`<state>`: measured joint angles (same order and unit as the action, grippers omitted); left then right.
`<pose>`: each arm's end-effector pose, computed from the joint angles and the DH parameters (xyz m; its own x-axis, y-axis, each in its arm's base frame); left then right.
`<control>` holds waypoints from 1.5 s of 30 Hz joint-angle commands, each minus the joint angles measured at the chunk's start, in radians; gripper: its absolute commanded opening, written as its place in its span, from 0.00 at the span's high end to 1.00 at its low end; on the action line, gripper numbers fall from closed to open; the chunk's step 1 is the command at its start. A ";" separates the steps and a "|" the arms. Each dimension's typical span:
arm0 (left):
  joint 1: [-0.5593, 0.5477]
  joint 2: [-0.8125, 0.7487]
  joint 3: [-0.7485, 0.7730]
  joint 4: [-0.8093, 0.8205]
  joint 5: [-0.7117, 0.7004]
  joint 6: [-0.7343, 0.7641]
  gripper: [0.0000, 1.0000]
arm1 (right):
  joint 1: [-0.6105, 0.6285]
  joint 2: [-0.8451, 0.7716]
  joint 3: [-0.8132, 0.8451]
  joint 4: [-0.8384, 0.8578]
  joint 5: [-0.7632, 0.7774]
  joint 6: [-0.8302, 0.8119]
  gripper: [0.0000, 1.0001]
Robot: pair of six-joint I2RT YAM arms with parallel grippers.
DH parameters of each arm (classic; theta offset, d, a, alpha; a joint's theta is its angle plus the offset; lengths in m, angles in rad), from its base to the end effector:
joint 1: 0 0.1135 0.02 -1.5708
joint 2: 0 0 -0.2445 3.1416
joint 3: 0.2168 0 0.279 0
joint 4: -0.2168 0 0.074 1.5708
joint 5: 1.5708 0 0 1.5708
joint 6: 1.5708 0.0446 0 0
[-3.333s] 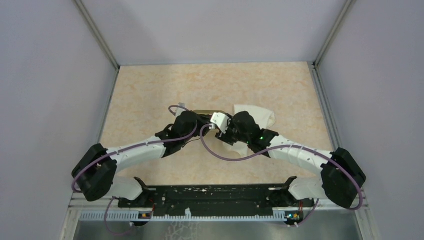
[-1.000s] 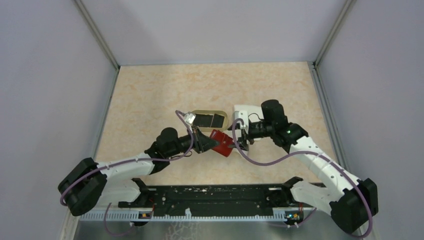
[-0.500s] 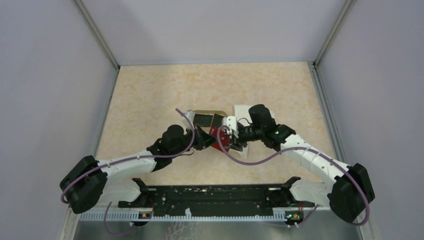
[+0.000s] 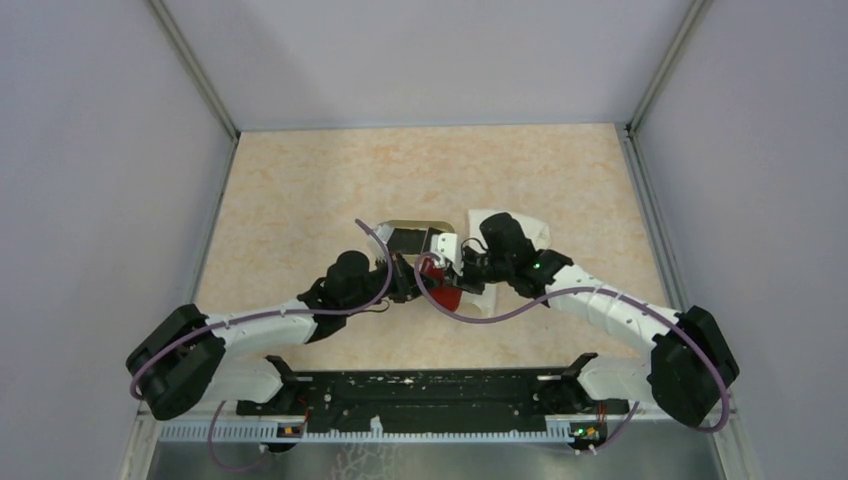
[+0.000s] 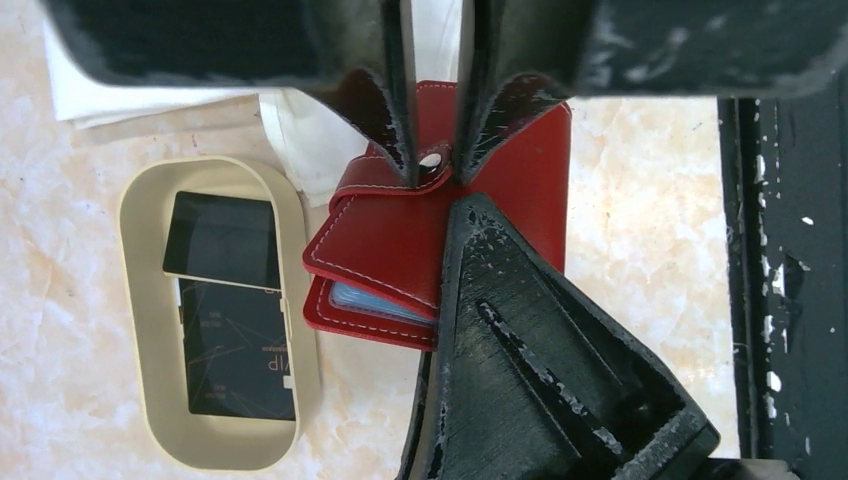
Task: Put the credit cards into the card holder
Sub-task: Open the card holder at the center of the board.
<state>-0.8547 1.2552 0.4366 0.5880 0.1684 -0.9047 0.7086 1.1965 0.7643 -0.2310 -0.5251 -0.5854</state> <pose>0.1840 -0.2229 0.1610 -0.7617 -0.3055 -0.5714 0.4078 0.4594 -0.7891 0.2071 0.2069 0.2121 0.0872 -0.5549 -0.8273 -0.9776 0.1120 -0.1782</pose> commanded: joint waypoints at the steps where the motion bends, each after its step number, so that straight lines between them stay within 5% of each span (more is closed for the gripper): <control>1: -0.007 -0.026 0.005 0.140 0.066 -0.025 1.00 | 0.026 0.036 0.027 0.027 0.057 0.015 0.90; 4: -0.007 -0.044 -0.006 0.110 0.052 -0.003 1.00 | 0.025 0.014 0.036 0.026 0.080 0.027 1.00; 9: -0.006 -0.107 -0.073 0.068 -0.031 0.055 1.00 | -0.088 -0.024 0.065 0.007 -0.003 0.115 1.00; 14: -0.005 -0.158 -0.170 0.157 -0.005 0.161 1.00 | -0.159 -0.053 0.078 -0.047 -0.276 0.119 1.00; 17: -0.004 -0.173 -0.184 0.104 -0.032 0.185 0.48 | -0.159 -0.069 0.082 -0.099 -0.421 0.060 1.00; 18: -0.004 -0.176 -0.190 0.086 -0.048 0.179 0.38 | -0.159 -0.069 0.082 -0.112 -0.435 0.052 1.00; 21: 0.002 -0.185 -0.210 0.039 -0.102 0.143 0.16 | -0.159 -0.049 0.092 -0.142 -0.437 0.031 1.00; 24: 0.011 -0.194 -0.226 0.009 -0.128 0.127 0.07 | -0.159 -0.019 0.100 -0.156 -0.437 0.031 1.00; 32: 0.022 -0.314 -0.246 -0.084 -0.078 0.303 0.02 | -0.159 0.024 0.086 -0.070 -0.271 0.137 1.00; 36: 0.022 -0.386 -0.324 0.046 0.125 0.532 0.02 | -0.159 0.046 0.079 -0.030 -0.199 0.178 1.00; 39: 0.022 -0.399 -0.414 0.225 0.203 0.570 0.01 | -0.159 0.059 0.079 -0.023 -0.212 0.188 1.00; 45: 0.005 -0.327 -0.432 0.355 0.074 0.505 0.01 | -0.159 0.064 0.078 -0.018 -0.221 0.191 1.00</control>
<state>-0.8356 0.8913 0.0120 0.7715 0.2981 -0.4171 0.5476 1.2552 0.8154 -0.3000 -0.7422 -0.4133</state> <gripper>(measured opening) 0.987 0.008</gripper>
